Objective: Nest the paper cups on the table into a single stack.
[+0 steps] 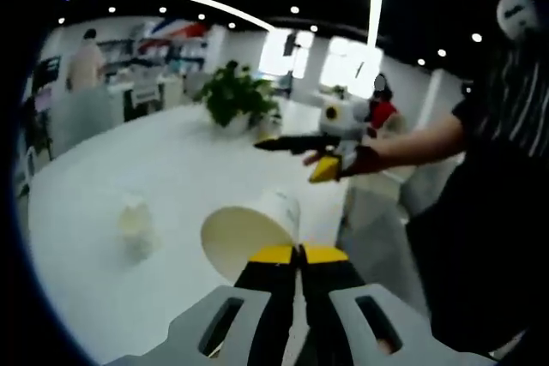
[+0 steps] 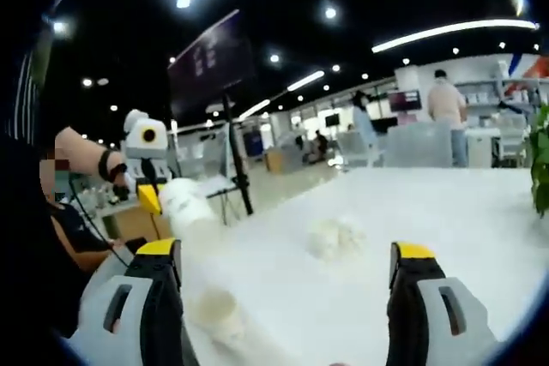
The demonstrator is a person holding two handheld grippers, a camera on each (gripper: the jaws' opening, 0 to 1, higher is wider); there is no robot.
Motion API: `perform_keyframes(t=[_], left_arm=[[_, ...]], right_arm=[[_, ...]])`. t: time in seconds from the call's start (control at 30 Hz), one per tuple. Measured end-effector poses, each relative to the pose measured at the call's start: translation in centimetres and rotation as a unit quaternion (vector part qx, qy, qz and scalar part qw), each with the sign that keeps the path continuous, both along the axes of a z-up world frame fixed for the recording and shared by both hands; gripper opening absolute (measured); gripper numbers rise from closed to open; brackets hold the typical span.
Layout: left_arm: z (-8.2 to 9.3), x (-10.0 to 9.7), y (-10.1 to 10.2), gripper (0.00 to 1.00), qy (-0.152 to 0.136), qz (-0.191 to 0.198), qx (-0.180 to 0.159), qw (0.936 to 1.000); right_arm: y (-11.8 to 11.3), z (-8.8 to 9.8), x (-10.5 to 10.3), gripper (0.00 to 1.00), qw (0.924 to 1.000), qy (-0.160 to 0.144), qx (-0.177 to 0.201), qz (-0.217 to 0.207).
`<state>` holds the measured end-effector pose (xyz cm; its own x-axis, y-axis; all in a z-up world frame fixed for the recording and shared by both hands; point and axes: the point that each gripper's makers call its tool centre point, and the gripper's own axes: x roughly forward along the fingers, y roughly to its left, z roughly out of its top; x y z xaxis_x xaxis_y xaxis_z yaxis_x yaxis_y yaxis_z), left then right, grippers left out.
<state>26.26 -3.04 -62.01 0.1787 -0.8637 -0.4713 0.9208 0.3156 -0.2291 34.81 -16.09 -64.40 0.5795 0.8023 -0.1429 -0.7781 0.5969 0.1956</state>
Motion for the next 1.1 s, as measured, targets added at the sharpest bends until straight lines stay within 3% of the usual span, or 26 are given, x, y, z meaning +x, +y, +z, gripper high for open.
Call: perform_keyframes(t=[0.1,0.23,0.57,0.83,1.1], left_arm=[[-0.2,-0.3,0.0,0.0,-0.001,-0.011,0.016,0.9998],[-0.5,-0.9,0.2,0.0,-0.009,-0.033,0.04,0.9986],[-1.0,-1.4,0.3,0.0,-0.031,-0.067,0.091,0.9931],[-1.4,-2.0,0.4,0.0,-0.055,-0.115,0.148,0.9808],[-1.6,-2.5,0.4,0.0,-0.074,-0.157,0.194,0.9656]], right_arm=[[0.1,-0.8,-0.3,1.0,0.9996,0.015,-0.02,0.009],[0.0,-1.8,-0.4,1.0,0.9978,-0.002,-0.066,0.012],[0.6,-2.4,-1.0,1.0,0.995,-0.015,-0.095,0.029],[0.7,-2.7,-1.3,1.0,0.993,-0.02,-0.112,0.034],[0.6,-2.8,-1.3,1.0,0.9942,-0.014,-0.104,0.024]])
